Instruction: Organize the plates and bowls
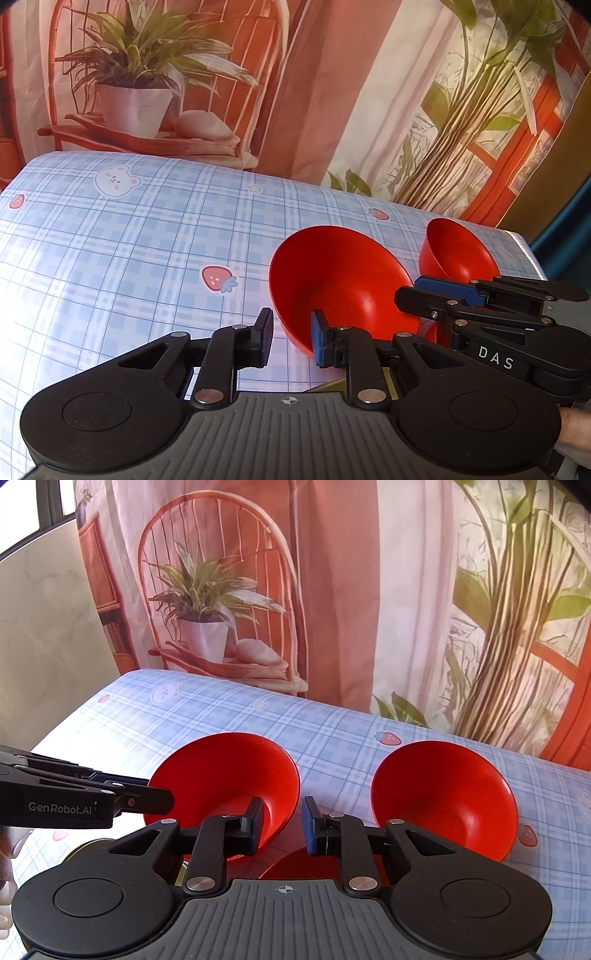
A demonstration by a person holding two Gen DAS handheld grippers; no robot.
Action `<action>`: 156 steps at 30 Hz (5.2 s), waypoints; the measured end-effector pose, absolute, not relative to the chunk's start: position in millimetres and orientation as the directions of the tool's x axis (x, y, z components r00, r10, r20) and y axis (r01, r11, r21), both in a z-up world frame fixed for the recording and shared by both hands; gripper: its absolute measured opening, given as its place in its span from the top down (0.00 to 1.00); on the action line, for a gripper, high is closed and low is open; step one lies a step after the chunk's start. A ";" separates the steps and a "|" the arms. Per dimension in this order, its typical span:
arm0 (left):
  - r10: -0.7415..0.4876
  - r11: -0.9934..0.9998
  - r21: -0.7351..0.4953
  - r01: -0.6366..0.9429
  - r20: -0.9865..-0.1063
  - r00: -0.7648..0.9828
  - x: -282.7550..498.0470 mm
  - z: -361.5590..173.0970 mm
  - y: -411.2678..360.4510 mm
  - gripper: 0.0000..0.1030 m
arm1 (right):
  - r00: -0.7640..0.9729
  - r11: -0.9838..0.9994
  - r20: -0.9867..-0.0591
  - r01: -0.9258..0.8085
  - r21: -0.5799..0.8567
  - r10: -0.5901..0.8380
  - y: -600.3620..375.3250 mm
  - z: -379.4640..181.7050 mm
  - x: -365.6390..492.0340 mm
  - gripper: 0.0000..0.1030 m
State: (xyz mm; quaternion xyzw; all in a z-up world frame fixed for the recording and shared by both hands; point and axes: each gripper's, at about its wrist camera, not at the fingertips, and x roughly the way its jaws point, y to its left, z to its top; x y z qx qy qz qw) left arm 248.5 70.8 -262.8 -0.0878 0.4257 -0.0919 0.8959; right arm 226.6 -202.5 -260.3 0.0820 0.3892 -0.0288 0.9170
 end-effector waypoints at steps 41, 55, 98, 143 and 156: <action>-0.311 0.946 -0.169 0.277 -0.716 0.625 201.9 -221.0 -27.7 0.82 | 0.762 0.960 -0.641 0.240 0.145 -0.093 -250.7 -210.5 117.8 0.85; -0.287 0.942 -0.117 0.315 -0.769 0.572 204.4 -241.5 -45.1 0.82 | 0.744 0.945 -0.663 0.270 0.183 -0.084 -261.6 -239.8 99.3 0.85; -0.281 0.955 -0.157 0.251 -0.747 0.603 257.1 -222.3 -47.2 0.80 | 0.753 0.926 -0.644 0.327 0.188 -0.135 -305.2 -243.5 116.5 0.79; -0.360 0.918 -0.168 0.360 -0.735 0.575 297.2 -236.2 -100.9 0.83 | 0.786 0.868 -0.597 0.400 0.294 -0.160 -343.1 -260.2 123.3 0.80; -0.369 0.911 -0.146 0.385 -0.707 0.603 242.7 -196.9 -96.1 0.82 | 0.806 0.875 -0.566 0.388 0.288 -0.171 -315.2 -224.0 92.1 0.80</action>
